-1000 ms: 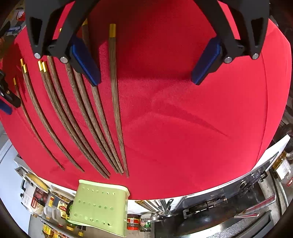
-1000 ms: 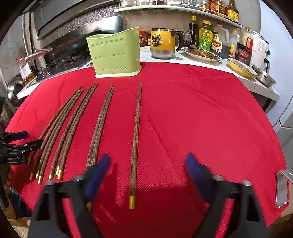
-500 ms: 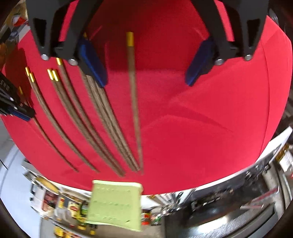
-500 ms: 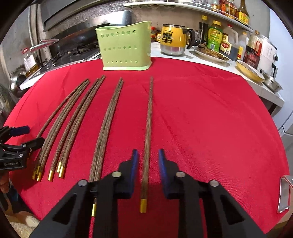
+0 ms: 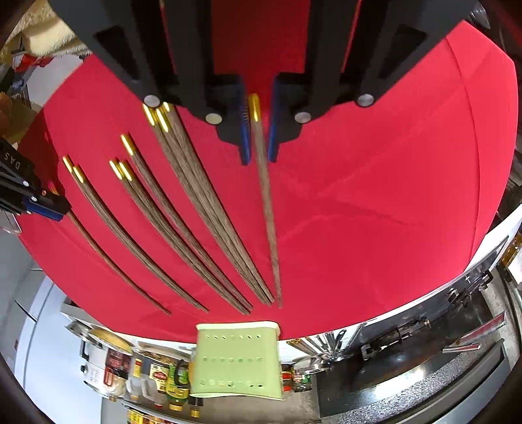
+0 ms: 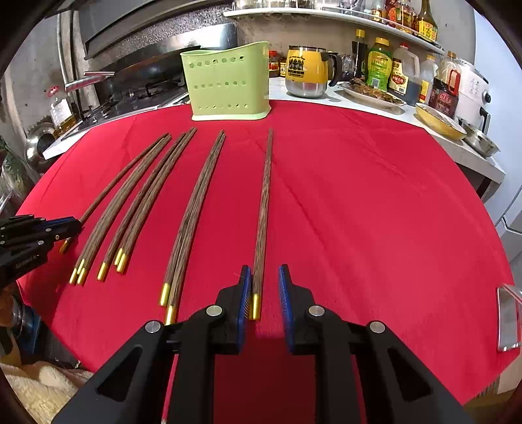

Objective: Organize utensils
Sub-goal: 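Lift the left tool's chopstick toward the green holder while the right tool lifts its own, then lower the left chopstick into the green holder while the right tool inserts its own, then close the left tool on another chopstick while the right tool grasps one too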

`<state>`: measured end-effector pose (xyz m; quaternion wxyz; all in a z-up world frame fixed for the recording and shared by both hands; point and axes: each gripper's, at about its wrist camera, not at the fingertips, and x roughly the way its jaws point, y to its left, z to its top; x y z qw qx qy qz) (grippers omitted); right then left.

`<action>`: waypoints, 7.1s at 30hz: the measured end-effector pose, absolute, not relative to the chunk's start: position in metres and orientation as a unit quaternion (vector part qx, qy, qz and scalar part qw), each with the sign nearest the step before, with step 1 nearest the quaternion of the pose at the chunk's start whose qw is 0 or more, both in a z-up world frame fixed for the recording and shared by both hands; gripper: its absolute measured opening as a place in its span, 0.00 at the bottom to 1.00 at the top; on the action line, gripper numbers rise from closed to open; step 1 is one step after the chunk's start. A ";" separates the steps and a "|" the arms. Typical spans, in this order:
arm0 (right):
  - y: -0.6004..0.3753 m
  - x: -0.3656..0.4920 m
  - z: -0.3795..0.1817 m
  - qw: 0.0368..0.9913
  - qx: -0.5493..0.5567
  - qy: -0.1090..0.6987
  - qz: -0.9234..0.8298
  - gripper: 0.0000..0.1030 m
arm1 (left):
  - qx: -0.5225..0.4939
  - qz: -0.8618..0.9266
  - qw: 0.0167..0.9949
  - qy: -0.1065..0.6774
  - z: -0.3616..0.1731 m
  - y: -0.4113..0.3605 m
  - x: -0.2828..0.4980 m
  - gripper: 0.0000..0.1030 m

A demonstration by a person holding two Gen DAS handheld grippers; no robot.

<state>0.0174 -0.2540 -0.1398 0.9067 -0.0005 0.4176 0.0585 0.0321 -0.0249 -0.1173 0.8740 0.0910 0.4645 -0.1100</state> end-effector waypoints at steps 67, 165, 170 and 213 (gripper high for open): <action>-0.273 0.035 0.056 0.981 0.001 0.189 0.053 0.07 | 0.034 -0.112 0.967 0.227 0.037 0.025 0.026 0.07; -0.229 0.005 -0.114 0.925 0.002 0.372 0.078 0.46 | 0.021 -0.172 0.881 0.440 -0.116 -0.027 0.030 0.33; -0.233 0.008 -0.115 0.924 0.007 0.374 0.075 0.46 | 0.042 -0.182 0.874 0.448 -0.123 -0.037 0.032 0.33; -0.225 0.002 -0.142 0.922 -0.016 0.375 0.102 0.13 | 0.130 -0.138 0.873 0.449 -0.122 -0.031 0.007 0.15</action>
